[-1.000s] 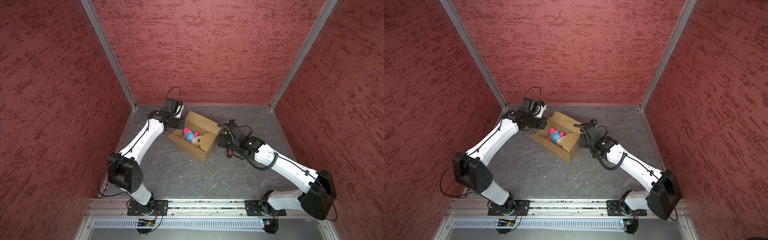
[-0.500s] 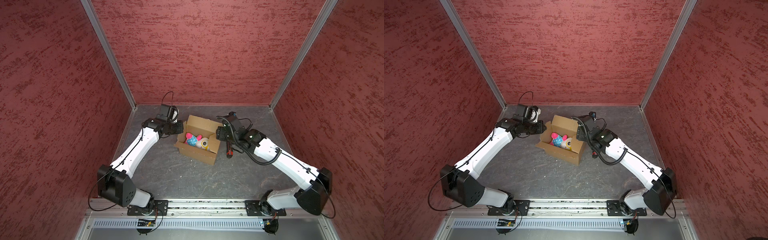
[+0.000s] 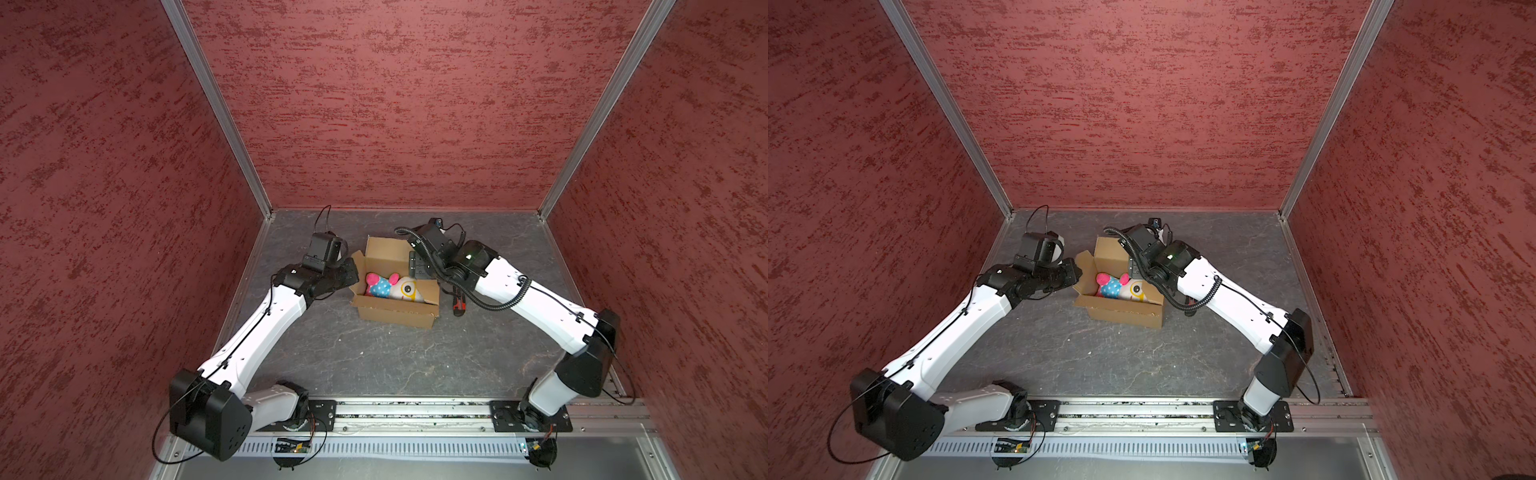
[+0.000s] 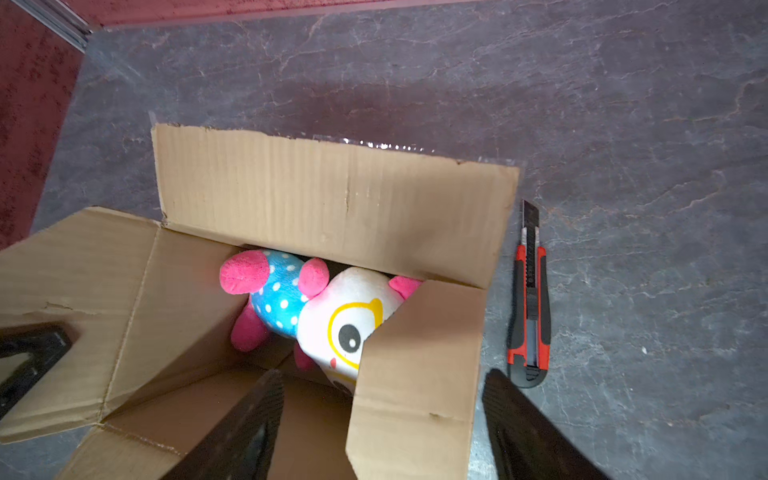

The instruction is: Unpack the express box

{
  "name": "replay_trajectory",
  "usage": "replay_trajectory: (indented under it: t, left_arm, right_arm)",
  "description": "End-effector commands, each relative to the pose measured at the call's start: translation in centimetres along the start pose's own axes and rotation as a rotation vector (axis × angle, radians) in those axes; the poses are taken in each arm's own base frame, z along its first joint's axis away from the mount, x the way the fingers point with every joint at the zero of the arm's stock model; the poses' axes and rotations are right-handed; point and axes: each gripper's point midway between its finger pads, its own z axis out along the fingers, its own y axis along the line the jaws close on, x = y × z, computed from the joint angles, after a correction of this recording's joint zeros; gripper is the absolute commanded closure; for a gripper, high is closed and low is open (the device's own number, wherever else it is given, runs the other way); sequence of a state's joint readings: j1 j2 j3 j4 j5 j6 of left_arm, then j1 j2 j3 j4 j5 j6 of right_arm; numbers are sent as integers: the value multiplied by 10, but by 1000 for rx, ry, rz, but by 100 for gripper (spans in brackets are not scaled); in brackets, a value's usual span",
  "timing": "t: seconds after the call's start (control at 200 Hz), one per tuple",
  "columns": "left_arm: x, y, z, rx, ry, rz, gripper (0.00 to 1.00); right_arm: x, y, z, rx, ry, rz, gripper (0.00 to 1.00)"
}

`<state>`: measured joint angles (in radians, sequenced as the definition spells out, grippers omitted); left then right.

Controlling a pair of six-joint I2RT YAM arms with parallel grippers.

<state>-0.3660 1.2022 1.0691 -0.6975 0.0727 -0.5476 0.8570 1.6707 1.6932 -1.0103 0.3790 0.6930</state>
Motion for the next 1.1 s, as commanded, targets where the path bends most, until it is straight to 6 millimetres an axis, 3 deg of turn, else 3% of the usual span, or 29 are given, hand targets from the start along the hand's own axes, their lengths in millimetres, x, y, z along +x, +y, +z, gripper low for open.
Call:
replay_trajectory:
  t: [0.0,0.296,0.531,0.706,1.097]
  left_arm:
    - [-2,3,-4,2,-48,-35,84]
    - [17,5,8,53,-7,-50,84]
    - [18,7,12,62,-5,-50,84]
    - [20,11,14,60,-3,-56,84]
    - [21,19,16,44,-9,-72,84]
  right_arm:
    - [12,-8,-4,100,33,-31,21]
    - [32,-12,4,227,98,-78,20]
    - [36,-26,12,417,121,-154,19]
    - [36,-25,18,434,121,-166,18]
    - [26,-50,-9,469,69,-117,17]
